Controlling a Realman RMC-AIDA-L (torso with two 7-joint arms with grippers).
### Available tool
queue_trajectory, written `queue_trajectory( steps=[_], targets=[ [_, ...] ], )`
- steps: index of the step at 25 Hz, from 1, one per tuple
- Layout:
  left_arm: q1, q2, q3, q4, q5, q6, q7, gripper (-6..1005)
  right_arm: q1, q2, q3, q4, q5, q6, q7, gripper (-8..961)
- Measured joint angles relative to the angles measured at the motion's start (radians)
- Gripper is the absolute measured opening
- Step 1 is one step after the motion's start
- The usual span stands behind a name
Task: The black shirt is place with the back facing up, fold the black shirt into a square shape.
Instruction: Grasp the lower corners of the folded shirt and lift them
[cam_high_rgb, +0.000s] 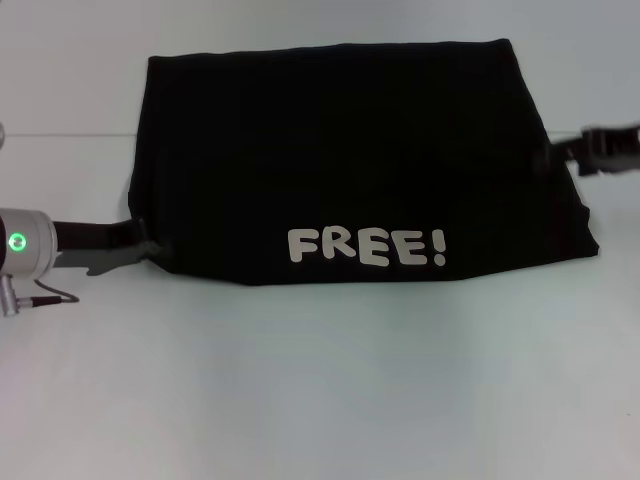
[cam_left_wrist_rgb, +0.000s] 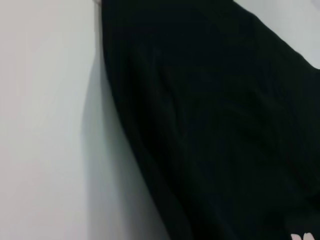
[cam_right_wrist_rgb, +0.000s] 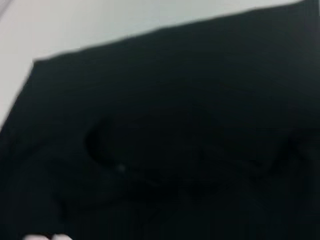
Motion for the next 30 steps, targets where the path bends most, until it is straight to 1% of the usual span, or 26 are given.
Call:
queue_trajectory(
  steps=[3, 7, 8, 11, 16, 20, 24, 27, 30],
  targets=[
    [-0.001, 0.0, 0.0, 0.003, -0.008, -0.003, -0.002, 18, -0.04, 0.01, 0.002, 0.008, -0.012, 0.024, -0.03, 754],
    [-0.008, 0.0, 0.0, 0.003, -0.01, -0.01, -0.004, 15, -0.071, 0.025, 0.006, 0.061, -0.005, 0.093, -0.06, 750],
    [-0.011, 0.001, 0.0, 0.003, -0.01, -0.01, -0.005, 14, -0.071, 0.025, 0.006, 0.061, -0.005, 0.093, -0.06, 749],
    [-0.02, 0.001, 0.0, 0.003, -0.011, -0.01, -0.006, 13, -0.069, 0.035, 0.003, 0.097, -0.008, 0.142, -0.079, 746],
    [-0.027, 0.002, 0.0, 0.002, -0.013, -0.01, -0.006, 12, -0.068, 0.065, -0.002, 0.106, -0.011, 0.214, -0.11, 740],
    [-0.027, 0.002, 0.0, 0.002, -0.018, -0.012, -0.006, 13, -0.063, 0.081, -0.003, 0.118, -0.012, 0.242, -0.129, 736],
    [-0.027, 0.002, 0.0, 0.002, -0.02, -0.016, -0.006, 13, -0.042, 0.077, -0.008, 0.164, -0.02, 0.249, -0.127, 731],
    [-0.027, 0.003, 0.0, 0.002, -0.022, -0.019, -0.006, 13, -0.038, 0.074, -0.006, 0.163, -0.029, 0.245, -0.121, 728],
    [-0.027, 0.004, 0.0, 0.002, -0.028, -0.02, -0.007, 12, -0.041, 0.074, -0.004, 0.14, -0.029, 0.225, -0.112, 661]
  ],
)
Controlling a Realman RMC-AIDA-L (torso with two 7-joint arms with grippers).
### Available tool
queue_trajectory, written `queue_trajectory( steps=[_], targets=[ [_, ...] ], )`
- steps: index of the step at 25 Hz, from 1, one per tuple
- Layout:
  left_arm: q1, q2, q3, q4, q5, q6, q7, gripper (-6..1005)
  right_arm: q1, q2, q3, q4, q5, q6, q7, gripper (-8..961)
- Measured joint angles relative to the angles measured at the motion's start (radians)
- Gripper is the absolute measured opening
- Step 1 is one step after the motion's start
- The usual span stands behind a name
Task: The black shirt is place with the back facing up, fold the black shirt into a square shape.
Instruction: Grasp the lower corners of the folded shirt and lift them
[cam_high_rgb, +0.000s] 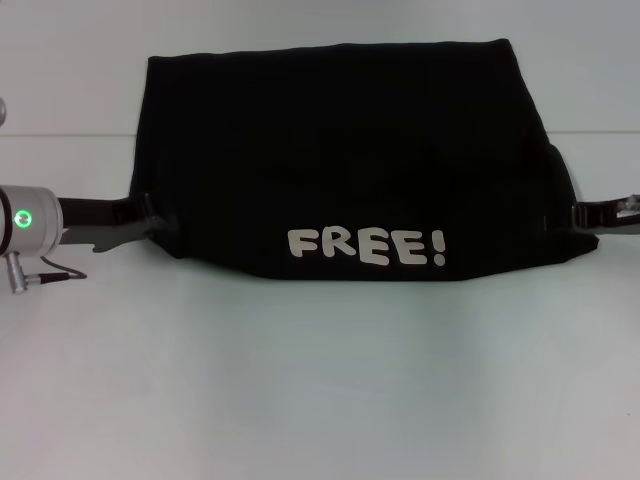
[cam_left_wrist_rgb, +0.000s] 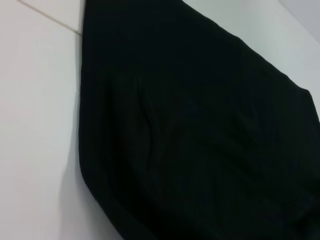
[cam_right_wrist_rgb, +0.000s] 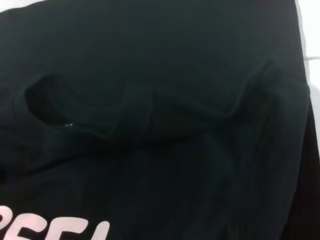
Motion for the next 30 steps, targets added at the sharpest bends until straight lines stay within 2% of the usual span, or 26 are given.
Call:
queue_trajectory(
  steps=[8, 11, 16, 24, 30],
  targets=[
    [0.0, 0.001, 0.0, 0.0, -0.004, 0.0, 0.0, 13, -0.004, -0.01, 0.001, -0.017, -0.005, -0.03, 0.018, 484],
    [0.001, 0.001, 0.0, 0.0, -0.004, 0.0, -0.001, 13, -0.007, -0.018, 0.003, -0.018, -0.005, -0.045, 0.018, 228],
    [0.002, 0.004, 0.0, 0.0, -0.004, 0.006, -0.001, 13, -0.021, -0.035, 0.016, -0.036, -0.005, -0.103, 0.021, 32],
    [0.006, 0.012, 0.0, 0.0, 0.012, 0.014, -0.008, 12, -0.067, -0.031, 0.027, -0.118, -0.004, -0.166, 0.042, 45],
    [0.005, 0.012, 0.011, 0.015, 0.029, 0.1, -0.001, 12, -0.073, -0.035, 0.049, -0.124, -0.005, -0.219, 0.043, 55]
  ],
)
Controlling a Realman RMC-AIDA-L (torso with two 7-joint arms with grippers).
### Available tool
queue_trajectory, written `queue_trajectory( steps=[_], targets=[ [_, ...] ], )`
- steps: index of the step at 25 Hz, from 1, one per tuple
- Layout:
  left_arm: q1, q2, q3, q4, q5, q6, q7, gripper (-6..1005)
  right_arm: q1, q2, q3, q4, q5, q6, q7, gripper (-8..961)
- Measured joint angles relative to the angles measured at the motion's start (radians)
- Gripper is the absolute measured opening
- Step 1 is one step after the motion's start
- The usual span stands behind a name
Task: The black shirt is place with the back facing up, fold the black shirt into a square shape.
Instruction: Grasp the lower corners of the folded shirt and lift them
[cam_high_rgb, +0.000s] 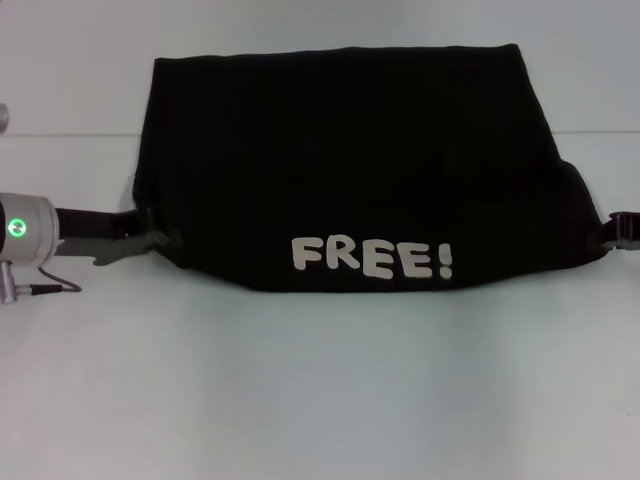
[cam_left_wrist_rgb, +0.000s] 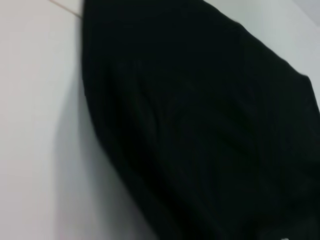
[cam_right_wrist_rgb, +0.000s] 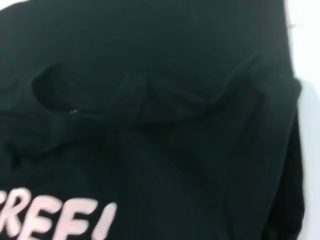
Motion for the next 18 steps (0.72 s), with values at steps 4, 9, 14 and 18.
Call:
queue_trajectory(
  steps=[4, 9, 14, 18],
  targets=[
    [0.002, 0.002, 0.008, 0.032, 0.032, 0.147, 0.006, 12, -0.004, -0.011, 0.004, -0.017, -0.028, -0.142, 0.031, 62],
    [0.039, 0.003, 0.008, 0.117, 0.085, 0.417, 0.008, 13, -0.077, 0.024, 0.013, -0.202, -0.13, -0.388, 0.094, 70],
    [0.074, -0.002, 0.009, 0.164, 0.175, 0.648, 0.043, 12, -0.184, 0.06, 0.016, -0.384, -0.151, -0.612, 0.09, 78],
    [0.09, -0.007, 0.007, 0.169, 0.22, 0.727, 0.07, 13, -0.225, 0.064, 0.024, -0.399, -0.149, -0.695, 0.06, 85]
  ],
)
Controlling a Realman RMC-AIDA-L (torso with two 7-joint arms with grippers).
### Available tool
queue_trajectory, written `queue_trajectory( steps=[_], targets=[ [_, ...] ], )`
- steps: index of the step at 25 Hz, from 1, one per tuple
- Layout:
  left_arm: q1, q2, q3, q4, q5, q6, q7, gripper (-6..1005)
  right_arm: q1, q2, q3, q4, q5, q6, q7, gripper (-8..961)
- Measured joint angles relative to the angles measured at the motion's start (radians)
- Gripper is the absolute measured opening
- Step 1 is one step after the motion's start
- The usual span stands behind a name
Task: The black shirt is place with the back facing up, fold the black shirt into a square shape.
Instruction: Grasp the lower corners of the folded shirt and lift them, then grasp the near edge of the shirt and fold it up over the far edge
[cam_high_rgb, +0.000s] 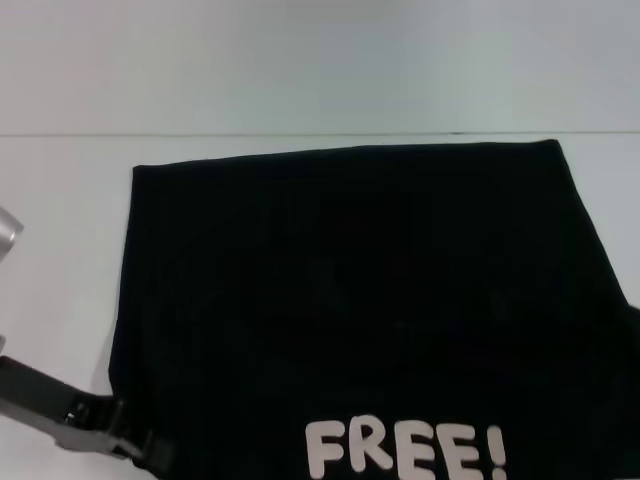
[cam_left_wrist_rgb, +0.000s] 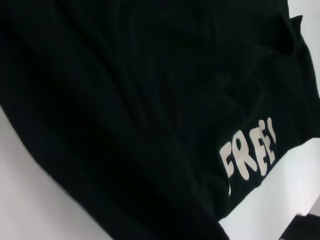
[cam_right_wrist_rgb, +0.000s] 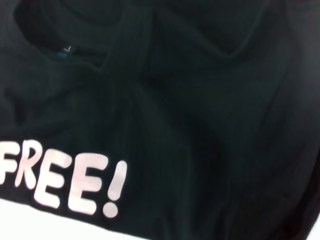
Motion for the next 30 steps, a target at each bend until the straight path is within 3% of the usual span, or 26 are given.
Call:
queue_trajectory(
  steps=[6, 8, 12, 15, 17, 18, 20, 23, 26, 30],
  targets=[
    [-0.01, 0.008, -0.064, -0.012, -0.054, 0.073, 0.067, 13, 0.016, 0.009, 0.105, 0.007, 0.041, -0.057, -0.077, 95],
    [-0.021, 0.02, -0.11, -0.021, -0.118, 0.105, 0.083, 13, 0.035, -0.004, 0.169, 0.012, 0.096, -0.073, -0.102, 98],
    [-0.062, 0.037, -0.174, -0.034, -0.163, -0.016, 0.027, 13, 0.089, -0.071, 0.267, 0.116, 0.172, 0.054, -0.118, 105],
    [-0.098, 0.045, -0.187, -0.09, -0.169, -0.211, -0.016, 12, 0.131, -0.121, 0.288, 0.276, 0.194, 0.262, -0.126, 110],
    [-0.134, 0.055, -0.179, -0.163, -0.17, -0.423, -0.042, 12, 0.155, -0.138, 0.288, 0.35, 0.203, 0.393, -0.13, 113],
    [-0.134, 0.055, -0.179, -0.163, -0.17, -0.423, -0.042, 12, 0.168, -0.138, 0.289, 0.377, 0.205, 0.462, -0.131, 115],
    [-0.162, 0.056, -0.162, -0.208, -0.169, -0.57, -0.053, 12, 0.19, -0.126, 0.286, 0.408, 0.208, 0.581, -0.132, 118],
    [-0.186, 0.042, -0.114, -0.238, -0.169, -0.712, -0.074, 12, 0.232, -0.077, 0.25, 0.439, 0.209, 0.748, -0.135, 123],
    [-0.197, 0.016, -0.035, -0.241, -0.167, -0.824, -0.107, 13, 0.258, -0.04, 0.204, 0.446, 0.207, 0.852, -0.129, 128],
    [-0.204, 0.005, 0.05, -0.208, -0.166, -0.867, -0.117, 13, 0.288, -0.019, 0.184, 0.442, 0.208, 0.911, -0.126, 135]
  ],
)
